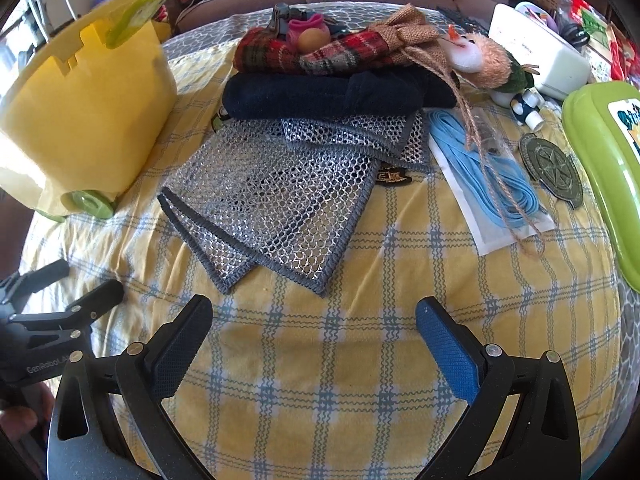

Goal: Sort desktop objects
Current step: 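Move the right gripper toward the bag of blue cord and grasp it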

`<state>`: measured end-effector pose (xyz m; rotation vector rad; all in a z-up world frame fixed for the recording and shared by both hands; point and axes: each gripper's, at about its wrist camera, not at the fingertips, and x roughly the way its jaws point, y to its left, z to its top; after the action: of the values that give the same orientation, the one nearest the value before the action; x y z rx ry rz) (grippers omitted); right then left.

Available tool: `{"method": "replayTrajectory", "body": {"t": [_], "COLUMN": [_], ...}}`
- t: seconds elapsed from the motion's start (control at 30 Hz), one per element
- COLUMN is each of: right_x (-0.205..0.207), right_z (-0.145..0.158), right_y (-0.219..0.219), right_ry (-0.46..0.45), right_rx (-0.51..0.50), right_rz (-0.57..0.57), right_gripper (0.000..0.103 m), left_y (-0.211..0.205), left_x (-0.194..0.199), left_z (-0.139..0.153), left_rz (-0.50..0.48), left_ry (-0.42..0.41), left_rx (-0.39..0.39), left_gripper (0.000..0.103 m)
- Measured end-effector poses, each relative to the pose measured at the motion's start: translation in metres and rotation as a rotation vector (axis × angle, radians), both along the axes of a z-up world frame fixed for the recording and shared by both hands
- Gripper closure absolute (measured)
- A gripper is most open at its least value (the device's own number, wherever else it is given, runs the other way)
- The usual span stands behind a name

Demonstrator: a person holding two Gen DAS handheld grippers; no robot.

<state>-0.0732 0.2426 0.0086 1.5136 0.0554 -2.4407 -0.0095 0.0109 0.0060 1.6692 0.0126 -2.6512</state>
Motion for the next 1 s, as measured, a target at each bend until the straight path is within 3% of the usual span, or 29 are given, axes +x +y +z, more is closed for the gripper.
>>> {"method": "replayTrajectory", "body": {"t": [0.13, 0.3, 0.43, 0.5, 0.67, 1.0], "right_x": [0.004, 0.005, -0.002, -0.009, -0.026, -0.068], "right_z": [0.022, 0.034, 0.044, 0.056, 0.07, 0.065], "right_y": [0.01, 0.027, 0.045, 0.06, 0.084, 0.144], "right_ry": [0.071, 0.122, 0.147, 0.163, 0.215, 0.214], "right_rx": [-0.013, -0.028, -0.036, -0.041, -0.021, -0.032], "right_rz": [-0.002, -0.032, -0.077, -0.097, -0.139, -0.215], "right_gripper": [0.0, 0.0, 0.0, 0.0, 0.0, 0.0], "left_y": [0.013, 0.038, 0.044, 0.073, 0.091, 0.121], "left_x": [0.01, 0.005, 0.011, -0.01, -0.01, -0.04], "left_z": [0.016, 0.047, 0.055, 0.052, 0.066, 0.063], "left_rz": [-0.072, -0.13, -0.174, -0.203, -0.294, -0.391], "left_ry": [0.062, 0.109, 0.128, 0.129, 0.15, 0.15], "left_rx": [-0.013, 0.097, 0.152, 0.15, 0.119, 0.077], "left_gripper": [0.001, 0.001, 0.001, 0.001, 0.001, 0.001]}}
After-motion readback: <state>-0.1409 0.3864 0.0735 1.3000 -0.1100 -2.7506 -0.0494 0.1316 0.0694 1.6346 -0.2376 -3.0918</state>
